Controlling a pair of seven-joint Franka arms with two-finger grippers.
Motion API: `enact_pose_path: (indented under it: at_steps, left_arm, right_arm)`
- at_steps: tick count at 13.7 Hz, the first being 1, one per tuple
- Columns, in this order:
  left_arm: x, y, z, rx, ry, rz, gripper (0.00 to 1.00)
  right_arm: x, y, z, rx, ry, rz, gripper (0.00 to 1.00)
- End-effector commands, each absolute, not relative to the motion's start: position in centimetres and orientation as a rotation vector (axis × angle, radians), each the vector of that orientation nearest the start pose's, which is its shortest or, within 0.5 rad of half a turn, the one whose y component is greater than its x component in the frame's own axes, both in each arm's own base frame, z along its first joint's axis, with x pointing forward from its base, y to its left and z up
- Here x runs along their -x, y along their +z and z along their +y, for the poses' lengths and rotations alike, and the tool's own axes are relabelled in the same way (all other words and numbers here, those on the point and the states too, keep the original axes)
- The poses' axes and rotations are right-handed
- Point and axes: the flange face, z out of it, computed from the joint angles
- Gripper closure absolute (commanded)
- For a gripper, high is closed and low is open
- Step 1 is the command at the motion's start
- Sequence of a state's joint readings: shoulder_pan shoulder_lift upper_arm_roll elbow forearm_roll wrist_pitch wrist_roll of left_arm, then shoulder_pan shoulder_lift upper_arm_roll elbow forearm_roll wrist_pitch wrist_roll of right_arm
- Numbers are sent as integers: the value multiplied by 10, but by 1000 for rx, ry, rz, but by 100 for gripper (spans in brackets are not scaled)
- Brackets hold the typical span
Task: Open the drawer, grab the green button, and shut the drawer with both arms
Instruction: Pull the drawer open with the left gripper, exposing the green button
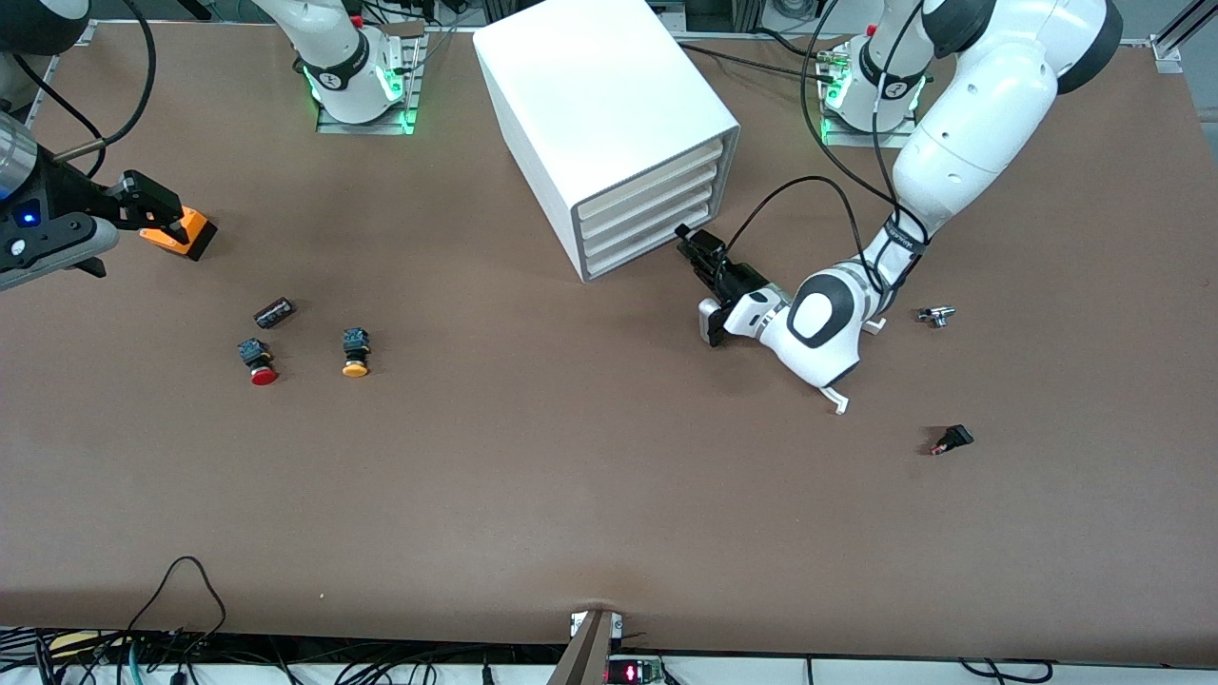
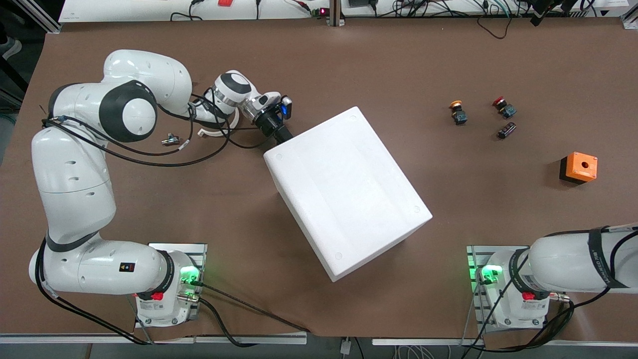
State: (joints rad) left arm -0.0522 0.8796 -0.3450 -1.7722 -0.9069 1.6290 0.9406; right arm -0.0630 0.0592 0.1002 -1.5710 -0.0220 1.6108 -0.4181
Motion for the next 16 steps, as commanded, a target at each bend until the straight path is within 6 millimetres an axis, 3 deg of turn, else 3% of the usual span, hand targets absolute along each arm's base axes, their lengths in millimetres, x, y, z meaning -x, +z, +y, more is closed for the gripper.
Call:
enact_pose_path:
  at_steps: [1, 7, 10, 12, 15, 16]
  left_arm:
    - [-474, 101, -295, -1582, -629, -587, 49]
    - [-444, 96, -330, -1543, -649, -523, 49]
    - [-440, 93, -337, -1560, -647, -530, 54]
    - [-438, 91, -337, -1560, -633, -537, 67]
    - [-439, 90, -338, -1564, -628, -540, 100]
    - [-439, 90, -338, -1564, -628, -540, 100]
  right_arm:
    - [-574, 598, 17, 3084, 28, -710, 0]
    - [-574, 598, 17, 3082, 28, -709, 0]
    - [-574, 598, 17, 3082, 28, -709, 0]
    - [-574, 598, 17, 3082, 28, -709, 0]
    - [-575, 598, 17, 3083, 26, -709, 0]
    - [-575, 598, 17, 3083, 26, -709, 0]
